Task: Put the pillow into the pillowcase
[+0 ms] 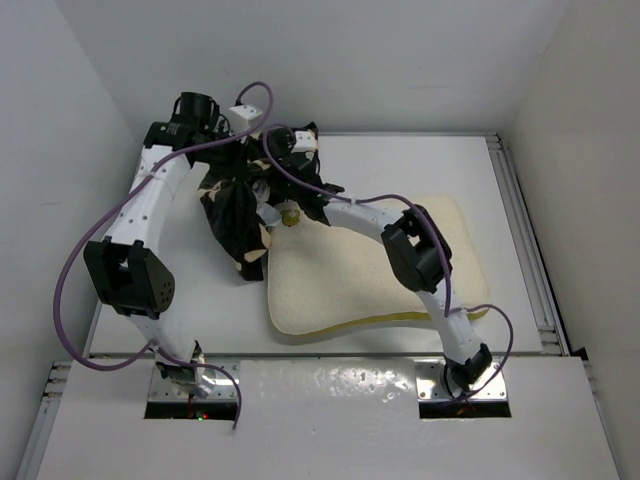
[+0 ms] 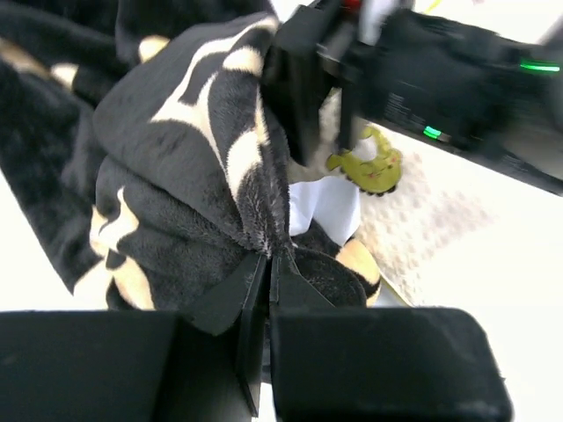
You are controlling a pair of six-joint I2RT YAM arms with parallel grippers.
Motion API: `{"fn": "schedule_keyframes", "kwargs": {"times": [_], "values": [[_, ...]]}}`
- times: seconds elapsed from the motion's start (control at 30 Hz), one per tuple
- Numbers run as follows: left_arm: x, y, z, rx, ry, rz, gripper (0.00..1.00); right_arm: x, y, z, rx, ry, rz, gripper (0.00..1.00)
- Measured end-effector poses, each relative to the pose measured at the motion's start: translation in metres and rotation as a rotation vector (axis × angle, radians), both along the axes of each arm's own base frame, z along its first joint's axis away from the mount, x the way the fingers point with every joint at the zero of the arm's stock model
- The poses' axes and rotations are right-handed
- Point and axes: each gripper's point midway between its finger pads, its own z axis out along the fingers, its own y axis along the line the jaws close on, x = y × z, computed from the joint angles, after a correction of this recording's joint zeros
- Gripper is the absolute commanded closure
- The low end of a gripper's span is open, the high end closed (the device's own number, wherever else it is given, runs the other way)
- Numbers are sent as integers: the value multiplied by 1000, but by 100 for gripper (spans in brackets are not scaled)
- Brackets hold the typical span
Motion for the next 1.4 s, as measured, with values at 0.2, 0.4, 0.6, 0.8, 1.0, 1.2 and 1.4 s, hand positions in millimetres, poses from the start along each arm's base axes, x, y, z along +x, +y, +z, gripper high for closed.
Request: {"fn": "schedule_keyframes", "kwargs": {"times": [0.2,0.4,0.6,0.8,1.0,1.2,1.4], "values": [[-9,-4,7,-27,-18,-85,100,32,-27,-29,63,92,-121,40],[-35,11,-9,8,6,-142,100,40,-35,-46,45,106,-124,99],[-68,105,-50,167,110,-3,94,13,-60,-78,-19,128,-131,100],[-88,100,-75,229,176,-84,100,4,-45,-53,-30,2,27,82],[-70,79,-58,156,119,-68,100,-48,5,-1,0,-155,364,30],[-44,76,-42,109,47,18,100,-82,16,6,-68,-190,539,1],[-48,108,-71,231,93,102,79,-65,-15,-9,-199,-50,588,1]]}}
